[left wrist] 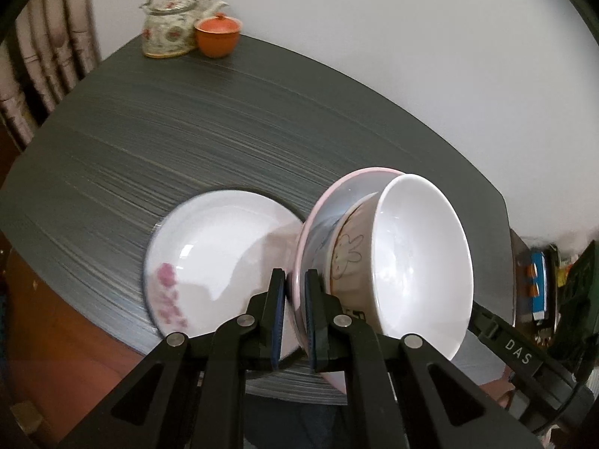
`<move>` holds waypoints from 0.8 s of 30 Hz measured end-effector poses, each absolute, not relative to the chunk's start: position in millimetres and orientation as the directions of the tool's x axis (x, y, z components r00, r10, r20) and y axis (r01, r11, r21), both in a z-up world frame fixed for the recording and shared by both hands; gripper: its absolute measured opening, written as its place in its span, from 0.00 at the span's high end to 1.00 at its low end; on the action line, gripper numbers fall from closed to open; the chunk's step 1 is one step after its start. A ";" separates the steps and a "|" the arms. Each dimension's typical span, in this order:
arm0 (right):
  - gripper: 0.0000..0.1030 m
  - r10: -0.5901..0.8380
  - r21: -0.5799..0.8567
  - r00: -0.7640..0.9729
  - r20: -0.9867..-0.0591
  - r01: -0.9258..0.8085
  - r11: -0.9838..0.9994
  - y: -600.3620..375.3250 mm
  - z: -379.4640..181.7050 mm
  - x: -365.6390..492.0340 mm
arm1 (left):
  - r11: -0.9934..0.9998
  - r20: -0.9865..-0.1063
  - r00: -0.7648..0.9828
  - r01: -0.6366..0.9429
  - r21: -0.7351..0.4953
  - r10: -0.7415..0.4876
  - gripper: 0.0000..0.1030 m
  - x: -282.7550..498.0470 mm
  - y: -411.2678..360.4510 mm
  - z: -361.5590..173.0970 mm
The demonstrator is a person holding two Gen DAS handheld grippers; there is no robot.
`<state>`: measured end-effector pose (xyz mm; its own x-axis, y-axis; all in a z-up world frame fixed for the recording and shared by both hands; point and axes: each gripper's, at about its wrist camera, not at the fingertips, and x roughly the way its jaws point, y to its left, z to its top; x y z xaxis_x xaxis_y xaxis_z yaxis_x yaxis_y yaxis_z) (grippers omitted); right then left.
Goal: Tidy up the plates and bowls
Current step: 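Carry the nested bowls over the plate stack with the left tool, then lower the nested bowls onto the plate stack with the left tool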
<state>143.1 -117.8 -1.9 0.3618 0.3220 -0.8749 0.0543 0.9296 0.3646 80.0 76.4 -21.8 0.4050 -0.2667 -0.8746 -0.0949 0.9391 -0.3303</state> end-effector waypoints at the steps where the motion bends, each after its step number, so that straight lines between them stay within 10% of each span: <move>1: 0.90 0.325 0.364 0.356 -0.876 0.046 0.930 -110.9 -2.4 143.9 | 0.938 -0.875 0.408 -0.107 -0.330 -0.261 0.94 79.6 82.4 -22.2; 24: 0.90 0.297 0.311 0.304 -0.905 -0.004 0.951 -51.9 -31.9 148.9 | 0.911 -0.889 0.391 -0.225 -0.345 -0.239 0.94 77.1 162.1 -63.4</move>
<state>148.9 -51.9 -31.9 0.3040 0.2972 -0.9051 -0.0044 0.9505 0.3106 77.1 162.1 -63.4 0.3915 -0.2392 -0.8886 -0.2253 0.9113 -0.3446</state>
